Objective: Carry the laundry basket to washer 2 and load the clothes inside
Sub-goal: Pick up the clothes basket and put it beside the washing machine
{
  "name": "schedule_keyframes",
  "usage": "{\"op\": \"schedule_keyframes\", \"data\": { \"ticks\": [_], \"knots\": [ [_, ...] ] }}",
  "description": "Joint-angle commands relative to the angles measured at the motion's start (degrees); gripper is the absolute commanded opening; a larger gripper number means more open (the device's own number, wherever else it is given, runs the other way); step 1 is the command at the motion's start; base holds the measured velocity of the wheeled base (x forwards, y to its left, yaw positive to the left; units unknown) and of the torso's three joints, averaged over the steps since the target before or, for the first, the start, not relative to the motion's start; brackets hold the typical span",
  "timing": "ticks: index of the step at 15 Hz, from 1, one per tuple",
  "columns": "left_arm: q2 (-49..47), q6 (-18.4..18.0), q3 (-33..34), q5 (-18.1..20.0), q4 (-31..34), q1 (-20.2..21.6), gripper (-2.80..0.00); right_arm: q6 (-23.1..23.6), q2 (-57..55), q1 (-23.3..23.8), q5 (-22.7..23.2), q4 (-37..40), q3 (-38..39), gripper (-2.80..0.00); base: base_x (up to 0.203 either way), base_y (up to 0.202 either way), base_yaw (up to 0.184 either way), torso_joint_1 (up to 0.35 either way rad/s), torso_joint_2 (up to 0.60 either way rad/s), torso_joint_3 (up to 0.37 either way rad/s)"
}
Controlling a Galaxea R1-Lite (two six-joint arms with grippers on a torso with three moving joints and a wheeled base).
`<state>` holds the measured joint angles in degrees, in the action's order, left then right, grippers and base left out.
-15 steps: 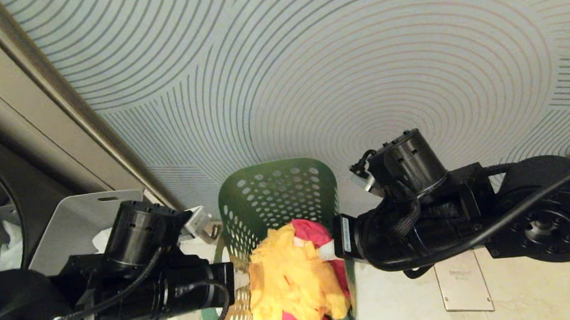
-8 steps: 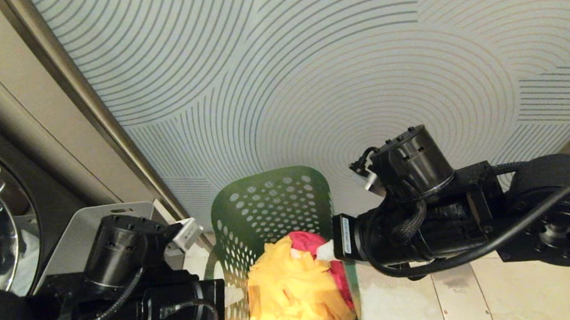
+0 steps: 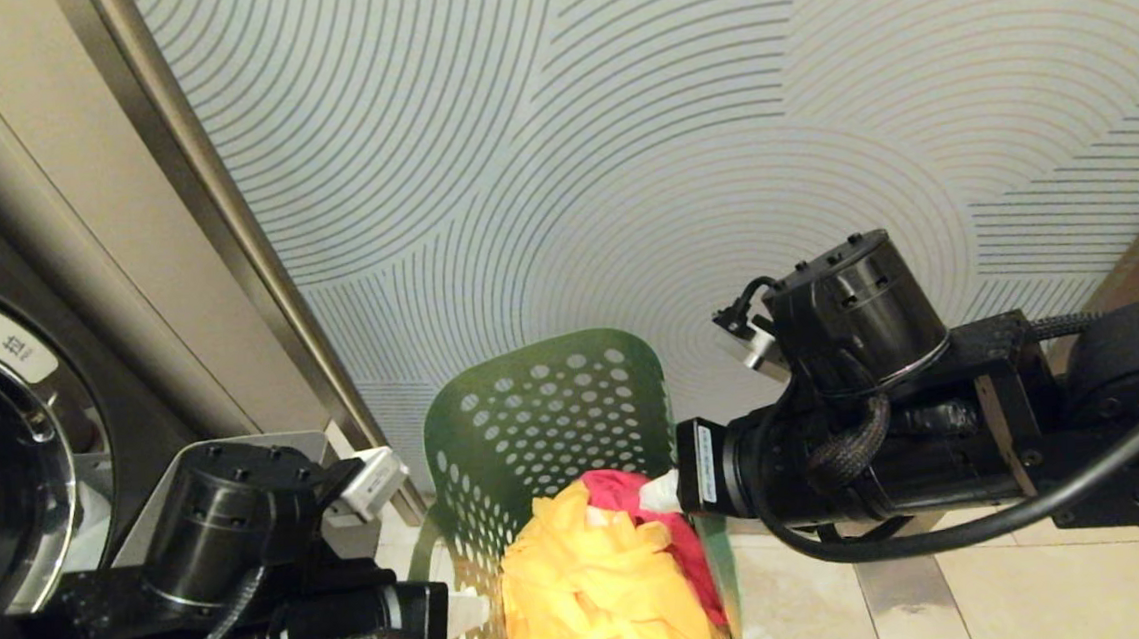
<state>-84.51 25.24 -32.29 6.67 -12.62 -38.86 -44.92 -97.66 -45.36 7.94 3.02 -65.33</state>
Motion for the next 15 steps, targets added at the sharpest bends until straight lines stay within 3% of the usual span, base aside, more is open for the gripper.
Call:
{"op": "schedule_keyframes", "data": {
  "ticks": [1, 15],
  "knots": [
    [-0.40, 0.24, 0.13, 0.10, -0.13, -0.42, -2.80, -0.25, 0.45, 0.10, 0.06, -0.03, 0.47, -2.80, 0.000, 0.000, 0.000, 0.002, 0.00, 0.205],
    [-1.96, 0.60, -0.31, 0.01, -0.74, -0.65, -2.80, 0.45, 0.01, 0.10, -1.17, 1.72, 0.87, -2.80, 0.000, 0.000, 0.000, 0.002, 0.00, 0.189]
  ]
}}
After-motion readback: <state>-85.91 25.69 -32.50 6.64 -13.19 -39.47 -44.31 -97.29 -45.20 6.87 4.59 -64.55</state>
